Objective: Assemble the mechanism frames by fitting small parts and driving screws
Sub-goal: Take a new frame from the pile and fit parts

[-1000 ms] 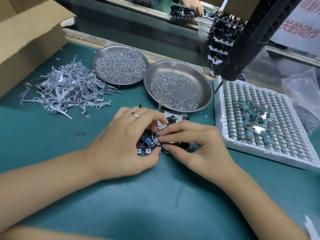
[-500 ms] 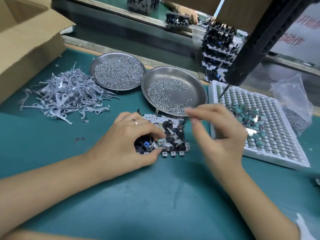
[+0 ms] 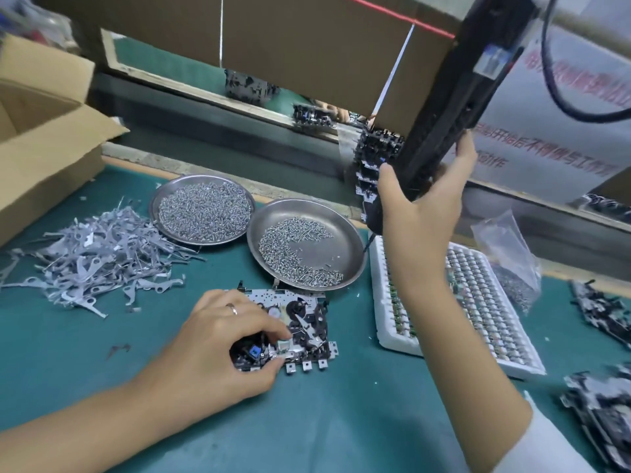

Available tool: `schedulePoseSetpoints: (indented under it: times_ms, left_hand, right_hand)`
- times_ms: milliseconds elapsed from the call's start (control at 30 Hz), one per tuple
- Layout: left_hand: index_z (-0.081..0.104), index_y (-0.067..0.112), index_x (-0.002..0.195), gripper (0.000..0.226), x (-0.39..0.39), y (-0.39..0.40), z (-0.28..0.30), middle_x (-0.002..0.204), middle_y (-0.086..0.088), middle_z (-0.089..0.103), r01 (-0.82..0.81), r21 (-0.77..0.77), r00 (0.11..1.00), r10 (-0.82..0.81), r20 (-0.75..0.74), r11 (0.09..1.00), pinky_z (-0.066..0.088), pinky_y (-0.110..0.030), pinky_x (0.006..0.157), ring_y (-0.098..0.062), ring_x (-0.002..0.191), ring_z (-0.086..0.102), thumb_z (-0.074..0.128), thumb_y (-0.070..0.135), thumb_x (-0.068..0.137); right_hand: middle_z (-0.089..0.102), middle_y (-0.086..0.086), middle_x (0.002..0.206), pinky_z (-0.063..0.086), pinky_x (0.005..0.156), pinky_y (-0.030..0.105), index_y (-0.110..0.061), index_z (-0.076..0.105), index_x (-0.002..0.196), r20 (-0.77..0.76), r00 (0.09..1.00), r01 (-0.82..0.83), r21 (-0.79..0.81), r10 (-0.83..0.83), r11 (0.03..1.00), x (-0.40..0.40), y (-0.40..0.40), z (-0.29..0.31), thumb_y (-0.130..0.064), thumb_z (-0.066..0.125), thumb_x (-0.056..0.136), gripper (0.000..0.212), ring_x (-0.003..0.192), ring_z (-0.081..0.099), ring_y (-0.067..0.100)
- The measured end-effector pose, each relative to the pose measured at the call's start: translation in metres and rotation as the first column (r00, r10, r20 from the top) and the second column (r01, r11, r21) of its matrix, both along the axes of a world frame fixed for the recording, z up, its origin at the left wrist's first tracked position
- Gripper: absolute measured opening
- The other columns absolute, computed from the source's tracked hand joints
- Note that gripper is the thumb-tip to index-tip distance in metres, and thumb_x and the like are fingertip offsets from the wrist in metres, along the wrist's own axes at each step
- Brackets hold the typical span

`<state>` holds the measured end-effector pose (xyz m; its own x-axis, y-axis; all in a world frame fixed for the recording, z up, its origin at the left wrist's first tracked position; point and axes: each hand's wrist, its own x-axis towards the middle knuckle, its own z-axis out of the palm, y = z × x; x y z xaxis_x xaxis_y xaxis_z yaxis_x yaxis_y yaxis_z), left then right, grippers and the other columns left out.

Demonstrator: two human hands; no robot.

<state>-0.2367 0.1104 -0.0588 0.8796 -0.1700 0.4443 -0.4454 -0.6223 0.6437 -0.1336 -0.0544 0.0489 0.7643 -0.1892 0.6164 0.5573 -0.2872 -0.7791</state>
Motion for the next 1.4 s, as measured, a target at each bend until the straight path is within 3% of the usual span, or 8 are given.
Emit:
schedulePoseSetpoints:
  times_ms: [100, 234, 334, 434, 534, 667, 901, 1401]
  left_hand:
    - [0.072, 0.036, 0.084, 0.023, 0.000, 0.000, -0.001, 0.080, 0.028, 0.058, 0.001, -0.007, 1.000, -0.001, -0.001, 1.000, 0.034, -0.018, 0.089, 0.005, 0.086, 0.049, 0.063, 0.046, 0.065]
    - [0.072, 0.034, 0.086, 0.024, -0.001, 0.001, -0.001, 0.079, 0.023, 0.064, 0.019, -0.005, 1.000, -0.019, -0.017, 1.000, 0.034, -0.022, 0.091, 0.002, 0.085, 0.052, 0.062, 0.045, 0.068]
    - [0.073, 0.034, 0.087, 0.025, -0.002, 0.001, 0.000, 0.079, 0.023, 0.065, 0.025, -0.003, 0.999, -0.025, -0.032, 1.000, 0.034, -0.023, 0.092, 0.000, 0.085, 0.052, 0.062, 0.046, 0.068]
    - [0.073, 0.032, 0.087, 0.026, -0.002, 0.001, 0.000, 0.079, 0.024, 0.066, 0.022, -0.016, 0.999, -0.023, -0.032, 1.000, 0.033, -0.023, 0.093, -0.001, 0.084, 0.053, 0.062, 0.046, 0.068]
    - [0.073, 0.029, 0.086, 0.026, -0.001, 0.001, 0.000, 0.080, 0.023, 0.066, 0.020, -0.014, 1.000, -0.020, -0.020, 1.000, 0.034, -0.026, 0.092, -0.003, 0.083, 0.053, 0.063, 0.044, 0.068]
    - [0.067, 0.033, 0.081, 0.016, -0.001, 0.000, 0.002, 0.078, 0.032, 0.055, 0.027, -0.026, 1.000, -0.027, -0.007, 0.999, 0.034, -0.029, 0.090, -0.002, 0.080, 0.050, 0.073, 0.035, 0.065]
    - [0.049, 0.045, 0.080, 0.034, -0.001, -0.002, 0.006, 0.073, 0.031, 0.053, 0.032, -0.040, 0.999, -0.032, -0.015, 0.999, 0.036, -0.032, 0.089, -0.002, 0.079, 0.047, 0.074, 0.029, 0.064]
    - [0.049, 0.045, 0.080, 0.035, 0.000, -0.001, 0.005, 0.074, 0.030, 0.054, 0.037, -0.052, 0.999, -0.037, -0.008, 0.998, 0.035, -0.031, 0.088, -0.004, 0.079, 0.048, 0.075, 0.028, 0.063]
  right_hand:
    - [0.050, -0.003, 0.077, 0.047, 0.060, 0.030, -0.018, 0.013, 0.148, 0.046, 0.998, -0.045, 0.065, 0.042, 0.997, -0.007, 0.010, 0.001, 0.000, 0.057, 0.081, 0.082, 0.064, 0.051, 0.011]
    - [0.053, -0.013, 0.076, 0.051, 0.056, 0.037, -0.015, 0.024, 0.141, 0.100, 0.986, -0.147, 0.173, 0.132, 0.974, -0.019, 0.022, 0.008, -0.003, 0.058, 0.084, 0.067, 0.062, 0.052, 0.019]
    - [0.050, 0.008, 0.074, 0.046, 0.050, 0.031, -0.009, 0.035, 0.125, 0.079, 0.955, -0.296, 0.266, 0.285, 0.918, -0.033, 0.029, 0.004, -0.007, 0.060, 0.088, 0.044, 0.051, 0.050, 0.023]
    - [0.047, 0.008, 0.064, 0.042, 0.046, 0.026, -0.016, 0.043, 0.105, 0.075, 0.907, -0.414, 0.328, 0.413, 0.849, -0.050, 0.034, -0.012, -0.005, 0.058, 0.089, 0.025, 0.042, 0.046, 0.020]
    - [0.047, 0.007, 0.061, 0.040, 0.044, 0.026, -0.023, 0.045, 0.095, 0.063, 0.881, -0.451, 0.405, 0.468, 0.795, -0.063, 0.039, -0.026, -0.005, 0.058, 0.087, 0.023, 0.040, 0.045, 0.019]
    - [0.045, 0.008, 0.061, 0.039, 0.043, 0.025, -0.019, 0.041, 0.092, 0.057, 0.873, -0.455, 0.457, 0.485, 0.764, -0.071, 0.045, -0.032, -0.005, 0.056, 0.084, 0.022, 0.037, 0.042, 0.019]
    - [0.046, 0.003, 0.059, 0.038, 0.043, 0.024, -0.014, 0.037, 0.091, 0.068, 0.871, -0.459, 0.465, 0.486, 0.757, -0.072, 0.046, -0.037, -0.005, 0.056, 0.083, 0.023, 0.036, 0.042, 0.017]
    - [0.046, -0.003, 0.053, 0.038, 0.044, 0.023, -0.017, 0.036, 0.091, 0.094, 0.864, -0.480, 0.447, 0.494, 0.755, -0.074, 0.047, -0.040, -0.014, 0.057, 0.080, 0.024, 0.036, 0.043, 0.017]
